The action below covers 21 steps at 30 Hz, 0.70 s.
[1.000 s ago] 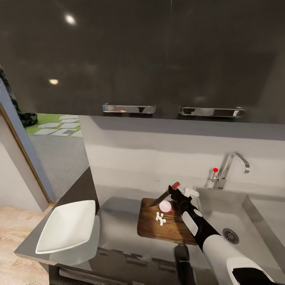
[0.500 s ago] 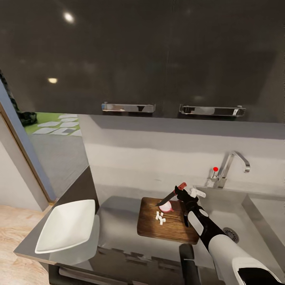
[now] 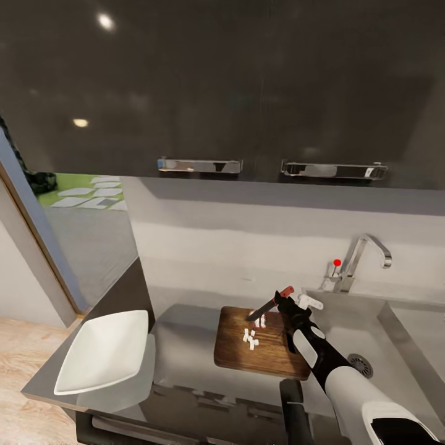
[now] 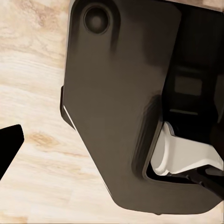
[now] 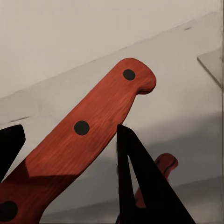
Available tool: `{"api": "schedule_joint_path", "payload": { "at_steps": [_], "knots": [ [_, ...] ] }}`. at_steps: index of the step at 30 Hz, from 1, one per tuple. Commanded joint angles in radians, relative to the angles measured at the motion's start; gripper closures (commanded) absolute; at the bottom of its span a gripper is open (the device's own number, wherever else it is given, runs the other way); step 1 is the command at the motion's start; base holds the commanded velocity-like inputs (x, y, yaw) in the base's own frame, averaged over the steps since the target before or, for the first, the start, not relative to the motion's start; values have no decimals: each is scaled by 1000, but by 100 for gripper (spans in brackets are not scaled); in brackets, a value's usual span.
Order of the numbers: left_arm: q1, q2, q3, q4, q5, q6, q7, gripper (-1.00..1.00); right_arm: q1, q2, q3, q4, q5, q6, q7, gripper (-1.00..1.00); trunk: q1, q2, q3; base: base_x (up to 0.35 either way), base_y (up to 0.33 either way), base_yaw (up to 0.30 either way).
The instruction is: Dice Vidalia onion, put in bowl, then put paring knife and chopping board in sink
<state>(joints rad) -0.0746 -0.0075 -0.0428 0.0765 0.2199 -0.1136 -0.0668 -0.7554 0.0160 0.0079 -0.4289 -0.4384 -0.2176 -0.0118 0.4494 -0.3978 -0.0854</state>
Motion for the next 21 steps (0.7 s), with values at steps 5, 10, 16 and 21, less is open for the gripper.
{"api": "schedule_joint_path", "payload": {
  "at_steps": [5,10,16,21],
  "knots": [
    [-2,0,-5,5,10,-8,-5,-100,-1,-1,3,1,-6,-6,1,100,1,-2,-3,0,0,0],
    [-2,0,-5,5,10,-8,-5,-100,-1,-2,3,1,-6,-6,4,100,1,-2,-3,0,0,0],
    [-2,0,-5,5,10,-8,-5,-100,-1,-4,2,-24,-8,-5,4,100,1,-2,-3,0,0,0],
    [-2,0,-4,5,10,-8,-4,-100,-1,-35,2,-192,-13,76,3,100,1,-2,-3,0,0,0]
  ]
}}
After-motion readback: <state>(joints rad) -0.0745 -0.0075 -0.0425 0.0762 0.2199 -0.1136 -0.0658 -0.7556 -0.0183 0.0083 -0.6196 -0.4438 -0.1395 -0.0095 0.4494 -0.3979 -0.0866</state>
